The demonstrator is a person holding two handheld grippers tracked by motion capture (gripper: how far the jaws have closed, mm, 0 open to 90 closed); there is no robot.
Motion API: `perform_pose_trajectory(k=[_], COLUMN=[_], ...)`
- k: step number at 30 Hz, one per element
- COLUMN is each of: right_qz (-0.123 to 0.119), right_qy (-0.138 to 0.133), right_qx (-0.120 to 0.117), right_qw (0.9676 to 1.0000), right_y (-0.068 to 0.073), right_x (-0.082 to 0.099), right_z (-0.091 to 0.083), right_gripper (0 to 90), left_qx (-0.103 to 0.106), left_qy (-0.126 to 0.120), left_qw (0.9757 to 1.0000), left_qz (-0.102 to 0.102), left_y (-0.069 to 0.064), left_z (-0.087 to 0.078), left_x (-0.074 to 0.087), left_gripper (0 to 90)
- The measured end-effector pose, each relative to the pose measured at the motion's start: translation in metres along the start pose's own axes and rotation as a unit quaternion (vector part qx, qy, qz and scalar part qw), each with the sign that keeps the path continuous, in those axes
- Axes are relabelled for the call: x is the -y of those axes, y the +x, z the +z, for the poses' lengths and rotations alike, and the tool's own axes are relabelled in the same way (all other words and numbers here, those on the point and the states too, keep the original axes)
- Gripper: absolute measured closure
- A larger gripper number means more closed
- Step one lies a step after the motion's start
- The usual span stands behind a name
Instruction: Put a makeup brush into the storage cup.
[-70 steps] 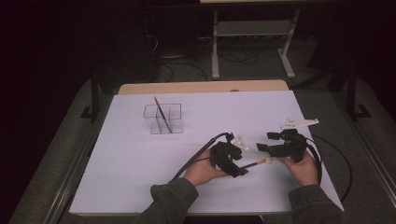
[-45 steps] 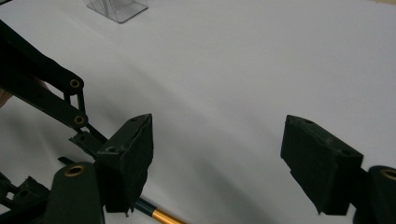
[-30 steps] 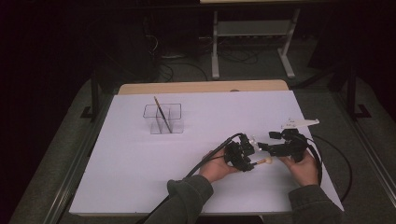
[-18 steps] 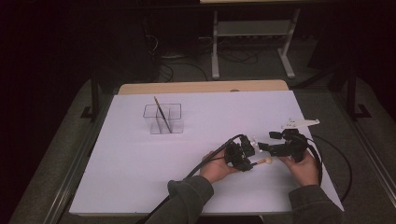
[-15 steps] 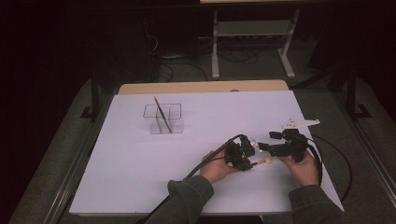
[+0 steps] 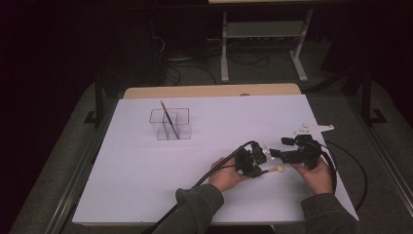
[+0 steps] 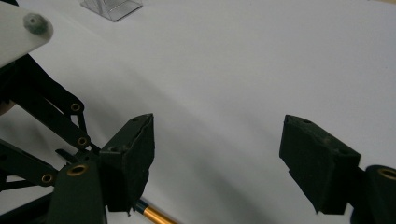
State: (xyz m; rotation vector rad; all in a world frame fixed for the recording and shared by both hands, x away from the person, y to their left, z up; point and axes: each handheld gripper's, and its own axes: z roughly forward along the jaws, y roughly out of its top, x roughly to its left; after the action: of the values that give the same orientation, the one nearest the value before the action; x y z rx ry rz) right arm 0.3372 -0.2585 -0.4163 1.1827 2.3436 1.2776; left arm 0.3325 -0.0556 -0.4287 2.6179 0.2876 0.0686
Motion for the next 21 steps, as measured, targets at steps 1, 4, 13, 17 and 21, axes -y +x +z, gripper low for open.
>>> perform_pose_trajectory(k=[1, 4, 13, 17, 21], right_qz=[0.004, 0.0, -0.002, 0.002, 0.001], right_qy=[0.001, 0.0, -0.003, -0.007, -0.007], right_qx=[-0.001, -0.001, -0.003, -0.007, -0.012], right_qw=[1.0, 1.0, 1.0, 0.9999, 0.9999], right_y=[0.001, 0.0, 0.0, 0.001, 0.003], right_x=[0.0, 0.0, 0.0, 0.0, -0.001], right_z=[0.0, 0.0, 0.001, -0.001, 0.0], right_gripper=[25.3, 25.3, 25.2, 25.2, 24.7], left_qx=[0.001, 0.0, -0.006, -0.01, -0.012], left_qy=[0.0, 0.002, 0.002, 0.0, -0.008], left_qw=[1.0, 1.0, 1.0, 0.9999, 0.9998], left_qz=[-0.001, -0.004, -0.004, -0.003, -0.011], left_y=[0.0, 0.0, 0.001, 0.002, 0.002], left_z=[0.0, -0.001, -0.009, -0.015, -0.022], left_x=[0.0, 0.0, 0.004, 0.008, 0.016], left_gripper=[83.9, 83.9, 84.0, 83.9, 83.9])
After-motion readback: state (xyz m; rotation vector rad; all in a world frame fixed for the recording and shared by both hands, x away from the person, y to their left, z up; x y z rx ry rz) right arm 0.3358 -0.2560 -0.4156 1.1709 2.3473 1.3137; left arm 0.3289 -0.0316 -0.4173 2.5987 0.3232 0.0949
